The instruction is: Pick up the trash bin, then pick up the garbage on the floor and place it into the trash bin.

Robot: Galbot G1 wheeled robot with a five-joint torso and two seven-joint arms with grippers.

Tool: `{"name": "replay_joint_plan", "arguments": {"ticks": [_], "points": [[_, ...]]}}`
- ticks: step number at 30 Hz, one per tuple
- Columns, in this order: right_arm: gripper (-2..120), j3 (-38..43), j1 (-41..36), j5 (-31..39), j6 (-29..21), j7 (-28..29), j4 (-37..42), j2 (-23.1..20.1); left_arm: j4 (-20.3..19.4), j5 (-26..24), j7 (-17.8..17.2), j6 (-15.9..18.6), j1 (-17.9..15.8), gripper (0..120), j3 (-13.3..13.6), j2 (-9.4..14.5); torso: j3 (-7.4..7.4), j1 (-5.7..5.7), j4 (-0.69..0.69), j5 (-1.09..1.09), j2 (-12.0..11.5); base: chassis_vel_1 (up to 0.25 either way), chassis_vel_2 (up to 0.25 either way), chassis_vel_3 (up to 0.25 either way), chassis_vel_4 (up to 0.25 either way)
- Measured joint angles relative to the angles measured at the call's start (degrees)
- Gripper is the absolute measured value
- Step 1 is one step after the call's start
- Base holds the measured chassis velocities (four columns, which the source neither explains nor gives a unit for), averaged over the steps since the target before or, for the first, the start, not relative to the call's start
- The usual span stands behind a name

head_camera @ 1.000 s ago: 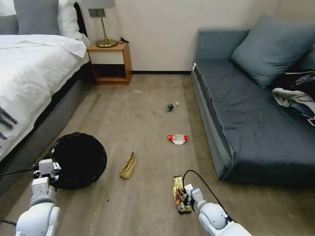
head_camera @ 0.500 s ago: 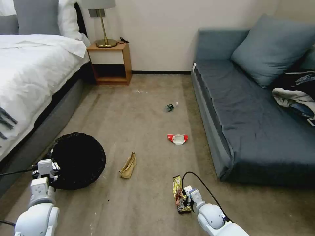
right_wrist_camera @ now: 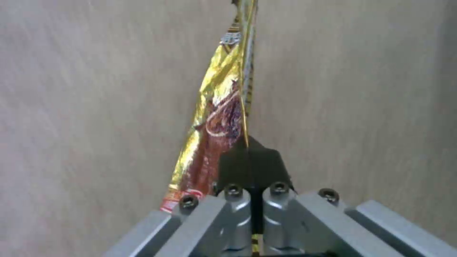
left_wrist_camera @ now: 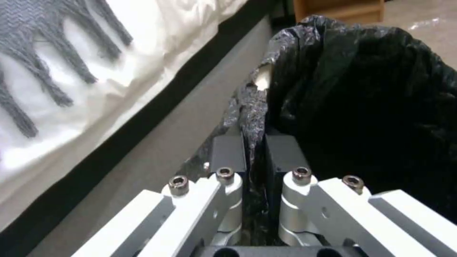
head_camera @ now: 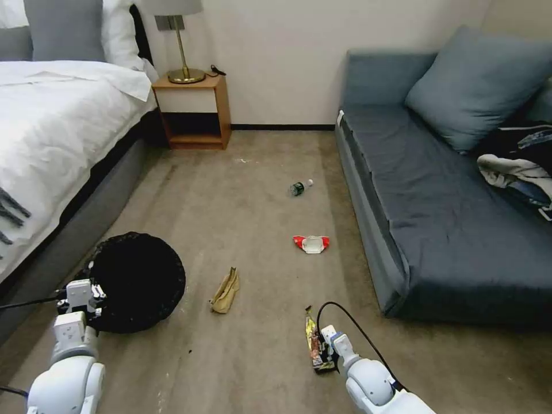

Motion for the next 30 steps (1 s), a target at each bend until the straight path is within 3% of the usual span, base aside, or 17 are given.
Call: {"name": "replay_joint_plan", "arguments": {"ticks": [3, 4, 6, 12, 20, 23, 30], "points": [[0, 0.0, -0.5, 1.8, 7.8, -0.4, 2.2, -0.5, -0.8, -0.8, 0.7, -0.1, 0.4, 7, 0.7, -0.3, 0.00, 0.00, 0.00, 0.00, 0.0, 0.000, 0.000, 0.000, 0.000], [0, 0.0, -0.5, 1.8, 7.8, -0.4, 2.2, -0.5, -0.8, -0.8, 0.7, -0.1, 0.4, 7, 0.7, -0.3, 0.00, 0.00, 0.00, 0.00, 0.0, 0.000, 0.000, 0.000, 0.000], [0, -0.2, -0.5, 5.4, 17.8, -3.1, 4.6, -0.6, -2.2, -1.6, 1.6, 0.0, 0.9, 7, 1.2, -0.8, 0.00, 0.00, 0.00, 0.00, 0.0, 0.000, 0.000, 0.000, 0.000], [0, -5.5, 3.0, 14.1, 28.7, -9.5, 10.7, -0.8, -6.3, -5.3, 3.3, 2.4, 1.9, 7, 2.2, -2.5, 0.00, 0.00, 0.00, 0.00, 0.0, 0.000, 0.000, 0.000, 0.000], [0, -13.8, 10.6, 19.5, 34.3, -16.0, 11.4, 1.6, -9.1, -5.9, 4.1, 4.3, 2.9, 7, 3.8, -3.5, 0.00, 0.00, 0.01, 0.00, 0.0, 0.000, 0.000, 0.000, 0.000], [0, -16.8, 14.5, 19.5, 37.9, -18.5, 7.4, 4.1, -10.0, -7.2, 5.2, 4.5, 3.7, 7, 4.4, -3.5, 0.00, 0.00, 0.00, -0.01, 0.0, 0.000, 0.000, 0.000, 0.000], [0, -18.1, 18.4, 17.1, 40.5, -19.0, 0.3, 8.2, -12.7, -11.2, 5.9, 6.5, 5.2, 7, 5.5, -4.0, 0.00, 0.00, 0.01, 0.00, 0.0, 0.000, 0.000, 0.000, 0.000]]}}
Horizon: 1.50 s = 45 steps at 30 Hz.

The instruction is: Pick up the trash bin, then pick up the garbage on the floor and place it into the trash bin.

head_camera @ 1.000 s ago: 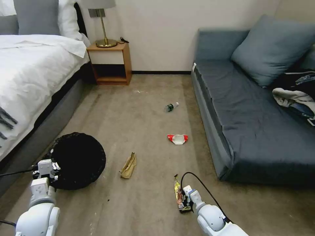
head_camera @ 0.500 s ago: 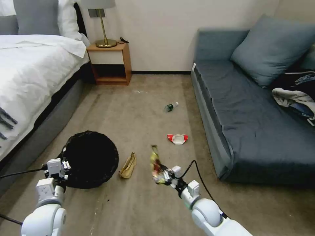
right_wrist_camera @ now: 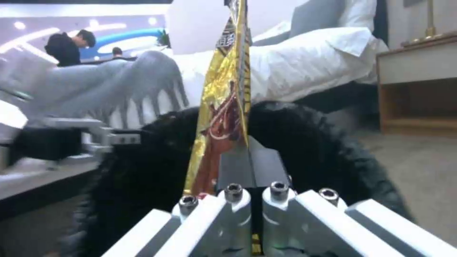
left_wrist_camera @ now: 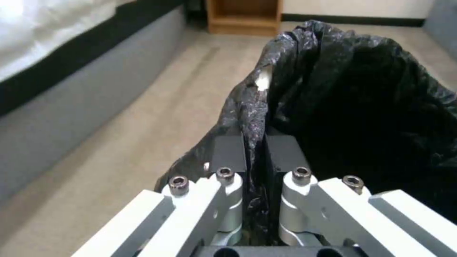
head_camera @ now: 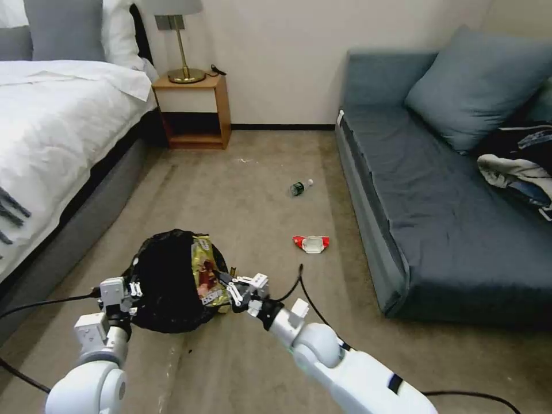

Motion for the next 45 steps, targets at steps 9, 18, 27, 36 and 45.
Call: {"name": "replay_joint_plan", "arguments": {"ticks": [9, 18, 27, 36, 45], "points": [[2, -0.6, 0.5, -1.2, -0.9, 1.4, -2.0, 1.2, -1.2, -0.1, 0.3, 0.3, 0.6, 6, 1.4, -0.5, 0.00, 0.00, -0.01, 0.00, 0.0, 0.000, 0.000, 0.000, 0.000], [36, -0.1, -0.7, -1.2, -2.1, 1.1, -0.9, 0.8, -1.6, 0.0, 0.5, 0.3, 0.6, 6, 1.4, -1.0, 0.00, 0.00, -0.01, 0.01, 0.0, 0.000, 0.000, 0.000, 0.000], [70, 6.5, -5.5, -6.2, -3.4, 7.2, 4.8, -1.5, 0.5, 0.9, 0.4, -1.2, -1.0, 6, -2.0, 0.2, -0.01, 0.00, 0.00, 0.01, 0.0, 0.000, 0.000, 0.000, 0.000], [99, 21.3, -20.0, -20.5, -0.3, 16.8, 11.3, -3.6, 7.1, 0.5, -0.3, -2.6, -3.9, 6, -4.5, 3.3, -0.01, 0.00, -0.02, 0.01, 0.0, 0.000, 0.000, 0.000, 0.000], [100, 28.7, -30.9, -29.3, 1.8, 27.0, 15.5, -2.2, 11.6, 6.1, 0.2, -6.5, -4.3, 6, -6.7, 4.5, -0.01, 0.00, -0.01, 0.01, 0.0, 0.000, 0.000, 0.000, 0.000]]}}
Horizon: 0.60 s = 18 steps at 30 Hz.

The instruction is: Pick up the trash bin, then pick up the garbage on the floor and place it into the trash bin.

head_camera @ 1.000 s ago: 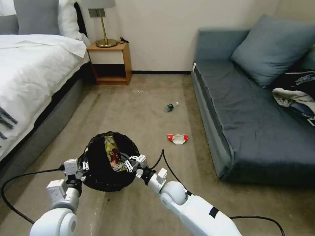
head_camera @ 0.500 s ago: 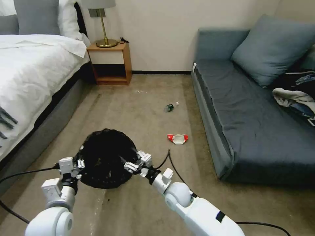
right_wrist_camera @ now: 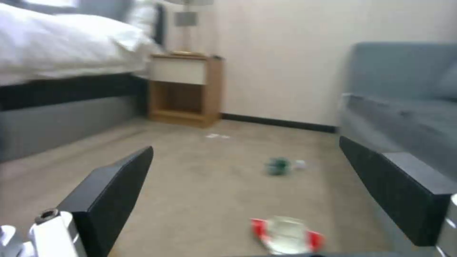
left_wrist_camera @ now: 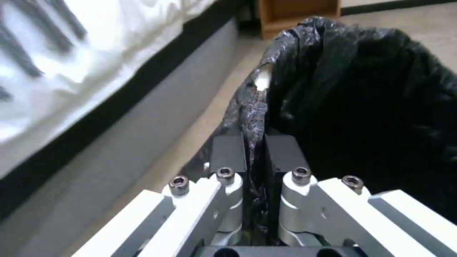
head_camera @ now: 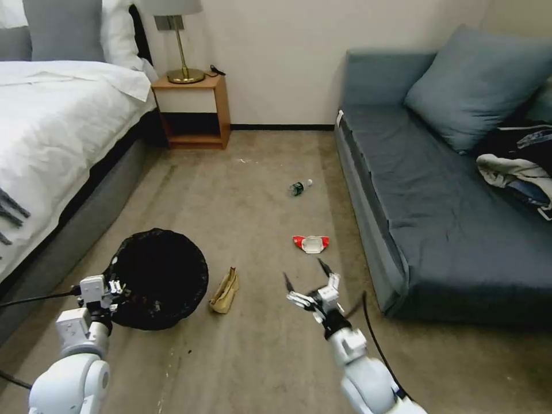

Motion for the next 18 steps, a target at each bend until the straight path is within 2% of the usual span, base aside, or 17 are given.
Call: {"name": "replay_joint_plan", "arguments": {"ticks": [3, 7, 18], "points": [[100, 1.8, -1.4, -2.8, 0.7, 2.9, -0.1, 1.7, 0.7, 0.3, 0.2, -0.7, 0.3, 6, -0.5, 0.5, 0.00, 0.00, 0.01, -0.01, 0.0, 0.000, 0.000, 0.000, 0.000], [100, 2.0, -2.1, -3.0, 0.7, 4.1, -0.2, 3.0, 0.8, 0.3, 0.4, -1.1, 0.4, 6, -0.6, 0.7, 0.00, 0.00, 0.01, 0.00, 0.0, 0.000, 0.000, 0.000, 0.000], [100, 3.5, -1.9, -2.8, 2.5, 2.2, -2.1, 4.5, 0.7, 0.3, 0.9, -1.4, 0.7, 6, -0.4, 0.9, 0.00, 0.00, 0.01, -0.01, 0.0, 0.000, 0.000, 0.000, 0.000]]}}
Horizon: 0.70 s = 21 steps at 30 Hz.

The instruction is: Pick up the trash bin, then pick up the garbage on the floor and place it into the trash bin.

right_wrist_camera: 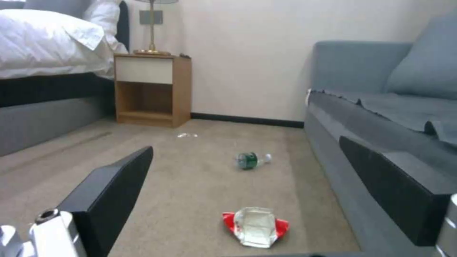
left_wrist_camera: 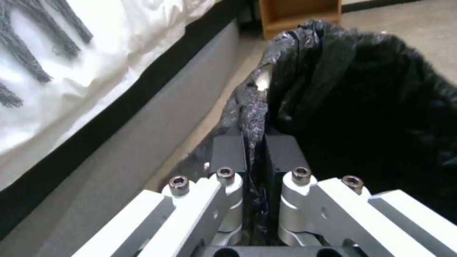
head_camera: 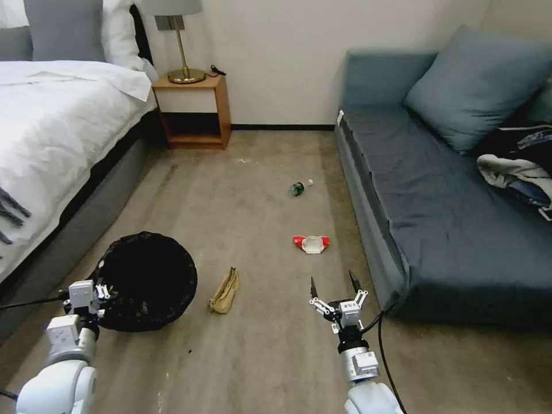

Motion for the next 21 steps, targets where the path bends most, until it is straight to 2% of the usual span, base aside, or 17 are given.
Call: {"name": "replay_joint_plan", "arguments": {"ticks": [10, 21], "points": [[100, 4.5, 1.5, -1.5, 2.1, -4.7, -1.5, -1.5, -0.7, 0.0, 0.3, -0.2, 0.3, 6, 0.0, -0.1, 0.00, 0.00, -0.01, 0.01, 0.0, 0.000, 0.000, 0.000, 0.000], [100, 5.0, 1.7, 0.4, 2.3, -6.5, -2.3, -2.0, -0.9, 0.2, 0.5, -0.3, 0.0, 6, 0.1, -0.2, 0.00, -0.01, -0.01, 0.01, 0.0, -0.009, 0.009, 0.007, -0.007]]}}
